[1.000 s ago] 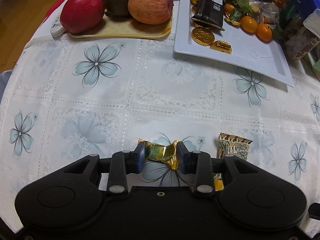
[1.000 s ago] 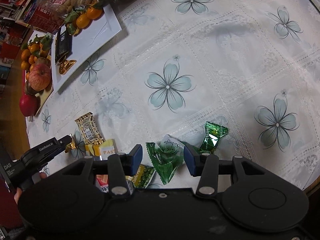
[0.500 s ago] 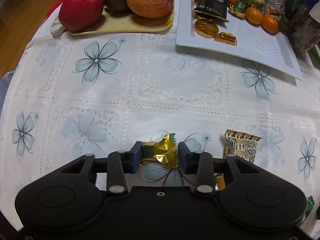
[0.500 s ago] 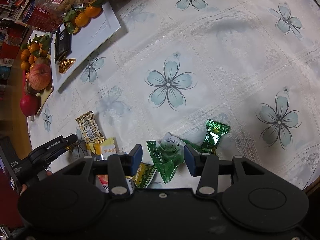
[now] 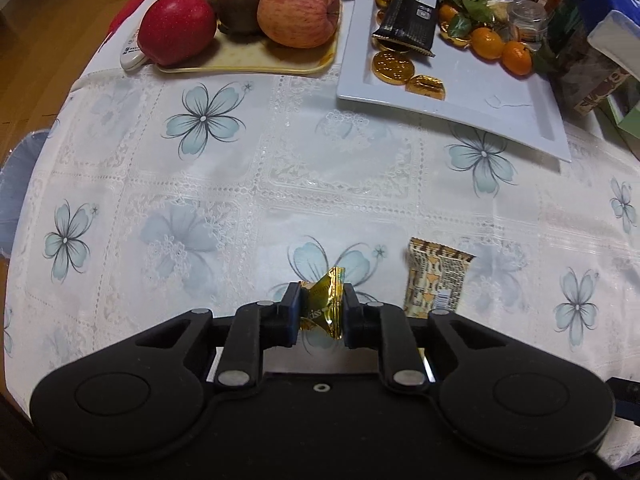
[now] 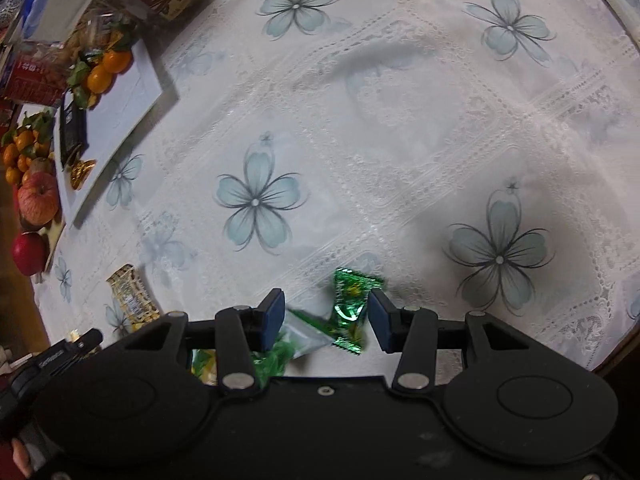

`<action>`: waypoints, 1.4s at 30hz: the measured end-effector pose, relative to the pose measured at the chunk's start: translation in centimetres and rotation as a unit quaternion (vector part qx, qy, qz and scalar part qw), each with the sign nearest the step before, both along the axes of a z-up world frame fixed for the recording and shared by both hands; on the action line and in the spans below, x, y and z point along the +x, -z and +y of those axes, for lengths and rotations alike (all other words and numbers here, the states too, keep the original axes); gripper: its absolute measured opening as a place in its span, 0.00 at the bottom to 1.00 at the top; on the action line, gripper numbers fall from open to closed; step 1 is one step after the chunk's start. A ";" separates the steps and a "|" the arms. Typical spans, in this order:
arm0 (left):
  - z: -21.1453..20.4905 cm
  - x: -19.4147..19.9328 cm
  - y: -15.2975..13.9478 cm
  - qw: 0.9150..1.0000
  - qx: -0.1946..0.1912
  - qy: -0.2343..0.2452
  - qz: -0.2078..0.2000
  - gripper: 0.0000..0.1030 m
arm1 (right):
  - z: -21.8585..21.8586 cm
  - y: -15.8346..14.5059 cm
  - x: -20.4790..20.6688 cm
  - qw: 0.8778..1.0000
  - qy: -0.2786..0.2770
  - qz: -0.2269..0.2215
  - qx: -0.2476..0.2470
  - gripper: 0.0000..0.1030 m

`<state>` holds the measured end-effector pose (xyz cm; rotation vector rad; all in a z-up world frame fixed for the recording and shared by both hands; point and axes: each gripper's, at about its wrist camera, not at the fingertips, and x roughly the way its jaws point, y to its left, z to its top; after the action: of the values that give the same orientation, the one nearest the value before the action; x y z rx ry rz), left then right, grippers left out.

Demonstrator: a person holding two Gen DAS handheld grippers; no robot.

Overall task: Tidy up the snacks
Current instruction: 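Grasp the green foil candy with the right tool while the left tool grasps the gold foil candy, then carry both candies over the gold tray and open both tools to release them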

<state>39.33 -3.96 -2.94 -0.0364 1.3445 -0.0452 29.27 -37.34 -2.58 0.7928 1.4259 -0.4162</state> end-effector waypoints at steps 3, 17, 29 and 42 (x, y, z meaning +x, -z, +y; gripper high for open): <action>-1.1 -0.7 -0.6 1.000 -0.020 0.018 0.006 0.26 | 0.0 1.0 -0.1 1.000 0.002 0.018 -0.013 0.47; -1.6 -2.1 -0.7 0.999 -0.028 0.043 0.014 0.26 | 4.9 3.1 1.2 0.993 -0.066 0.060 -0.082 0.19; -1.0 -3.9 -1.4 0.997 -0.058 0.041 0.036 0.26 | 4.6 -1.4 0.2 0.994 -0.068 -0.016 -0.079 0.19; -0.3 -11.1 -4.5 0.997 -0.007 0.069 -0.037 0.26 | 8.1 -7.7 -3.9 0.964 -0.125 -0.175 -0.154 0.19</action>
<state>28.23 -4.26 1.55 0.0453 1.2705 -0.1709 25.40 -29.25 5.10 0.4014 1.0773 -0.2769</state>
